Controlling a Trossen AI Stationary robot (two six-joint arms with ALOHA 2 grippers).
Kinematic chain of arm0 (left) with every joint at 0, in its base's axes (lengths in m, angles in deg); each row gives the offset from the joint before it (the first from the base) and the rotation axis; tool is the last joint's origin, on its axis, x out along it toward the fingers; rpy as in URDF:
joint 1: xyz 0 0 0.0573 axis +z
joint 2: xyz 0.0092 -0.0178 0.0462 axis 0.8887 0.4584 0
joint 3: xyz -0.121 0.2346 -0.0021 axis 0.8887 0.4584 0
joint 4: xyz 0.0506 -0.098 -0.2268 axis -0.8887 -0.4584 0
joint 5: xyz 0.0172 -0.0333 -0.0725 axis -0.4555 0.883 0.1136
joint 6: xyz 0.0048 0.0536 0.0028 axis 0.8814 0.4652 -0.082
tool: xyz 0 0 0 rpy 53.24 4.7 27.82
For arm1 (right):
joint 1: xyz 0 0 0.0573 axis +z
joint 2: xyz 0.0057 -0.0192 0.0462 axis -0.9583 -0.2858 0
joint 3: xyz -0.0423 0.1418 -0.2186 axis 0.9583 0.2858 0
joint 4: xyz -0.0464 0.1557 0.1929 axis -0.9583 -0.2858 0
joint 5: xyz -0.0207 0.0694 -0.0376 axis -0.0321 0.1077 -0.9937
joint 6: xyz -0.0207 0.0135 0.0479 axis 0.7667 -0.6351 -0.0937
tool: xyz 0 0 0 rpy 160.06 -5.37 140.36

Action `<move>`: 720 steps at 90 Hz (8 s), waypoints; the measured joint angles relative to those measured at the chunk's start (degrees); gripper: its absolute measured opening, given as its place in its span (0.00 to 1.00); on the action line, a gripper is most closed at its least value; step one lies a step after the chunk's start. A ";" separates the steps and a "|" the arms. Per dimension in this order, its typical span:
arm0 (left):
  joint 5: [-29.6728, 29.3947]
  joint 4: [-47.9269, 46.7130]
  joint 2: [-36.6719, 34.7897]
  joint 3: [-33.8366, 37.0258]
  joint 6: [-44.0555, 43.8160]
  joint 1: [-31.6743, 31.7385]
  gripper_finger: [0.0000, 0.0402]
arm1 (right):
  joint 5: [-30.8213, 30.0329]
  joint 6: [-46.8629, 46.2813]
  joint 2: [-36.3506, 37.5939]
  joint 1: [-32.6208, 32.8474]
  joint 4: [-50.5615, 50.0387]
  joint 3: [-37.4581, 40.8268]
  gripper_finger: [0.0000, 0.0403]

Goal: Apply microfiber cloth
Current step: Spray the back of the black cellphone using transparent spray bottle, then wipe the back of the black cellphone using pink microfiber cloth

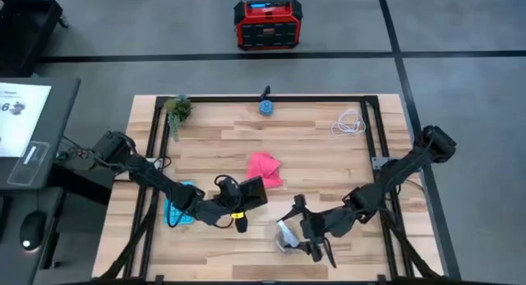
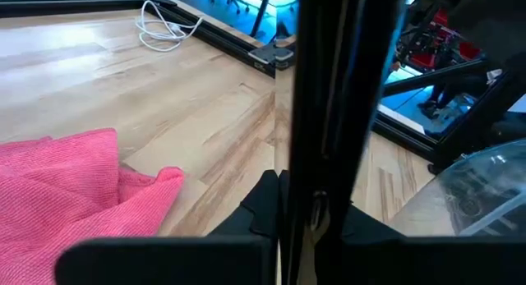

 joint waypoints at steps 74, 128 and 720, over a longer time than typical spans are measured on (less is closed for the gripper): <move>-0.02 -1.33 0.00 0.00 0.13 -0.98 0.02 | -7.10 5.40 -3.20 0.81 5.54 0.01 0.80; -3.15 0.65 0.00 0.00 -2.06 -0.67 0.02 | -9.48 -2.44 -3.01 0.25 3.27 -0.03 0.74; 4.90 -24.51 13.84 -11.47 -9.61 -3.74 0.02 | -10.67 -17.44 -11.35 5.67 -20.09 -13.08 0.65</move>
